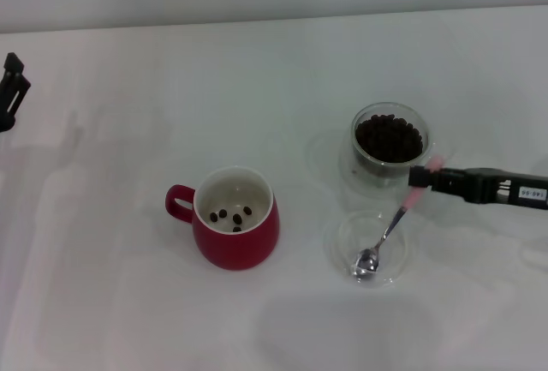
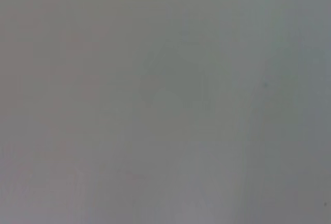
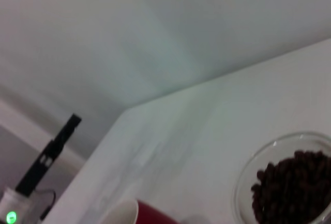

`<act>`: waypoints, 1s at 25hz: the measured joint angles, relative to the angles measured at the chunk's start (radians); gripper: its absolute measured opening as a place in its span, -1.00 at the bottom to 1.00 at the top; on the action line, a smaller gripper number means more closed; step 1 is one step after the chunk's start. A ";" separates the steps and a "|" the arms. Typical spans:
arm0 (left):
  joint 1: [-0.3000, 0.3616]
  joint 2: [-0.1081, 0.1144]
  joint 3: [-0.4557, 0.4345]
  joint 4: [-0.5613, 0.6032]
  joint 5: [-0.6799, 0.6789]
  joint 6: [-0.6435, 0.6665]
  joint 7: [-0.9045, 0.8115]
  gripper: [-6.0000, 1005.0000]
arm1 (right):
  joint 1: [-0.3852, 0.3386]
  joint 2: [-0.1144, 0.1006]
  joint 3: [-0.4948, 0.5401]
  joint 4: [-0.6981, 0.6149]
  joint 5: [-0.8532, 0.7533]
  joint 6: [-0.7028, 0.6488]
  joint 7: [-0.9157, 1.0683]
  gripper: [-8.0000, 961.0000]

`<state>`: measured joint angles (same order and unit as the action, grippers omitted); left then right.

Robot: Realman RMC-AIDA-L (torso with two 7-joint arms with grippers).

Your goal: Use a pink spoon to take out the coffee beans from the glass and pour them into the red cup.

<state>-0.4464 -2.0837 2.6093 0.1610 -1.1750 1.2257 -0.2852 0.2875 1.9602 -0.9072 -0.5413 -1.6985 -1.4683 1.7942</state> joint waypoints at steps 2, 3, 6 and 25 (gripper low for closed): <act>0.000 0.000 0.000 -0.002 0.000 0.000 0.000 0.78 | 0.008 0.000 -0.018 0.001 -0.010 0.012 -0.005 -0.39; 0.000 0.001 0.000 -0.002 0.000 0.000 0.000 0.78 | 0.012 -0.001 -0.024 0.002 -0.010 0.023 -0.008 -0.39; 0.001 0.001 0.000 -0.002 0.000 0.000 0.000 0.78 | 0.019 -0.001 -0.028 0.008 -0.012 0.053 -0.013 -0.39; 0.005 0.001 0.000 -0.002 0.000 0.009 0.000 0.78 | 0.014 -0.049 0.015 0.003 -0.019 0.098 -0.062 -0.22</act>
<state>-0.4417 -2.0831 2.6094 0.1589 -1.1750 1.2342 -0.2853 0.3010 1.9110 -0.8921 -0.5383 -1.7178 -1.3700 1.7320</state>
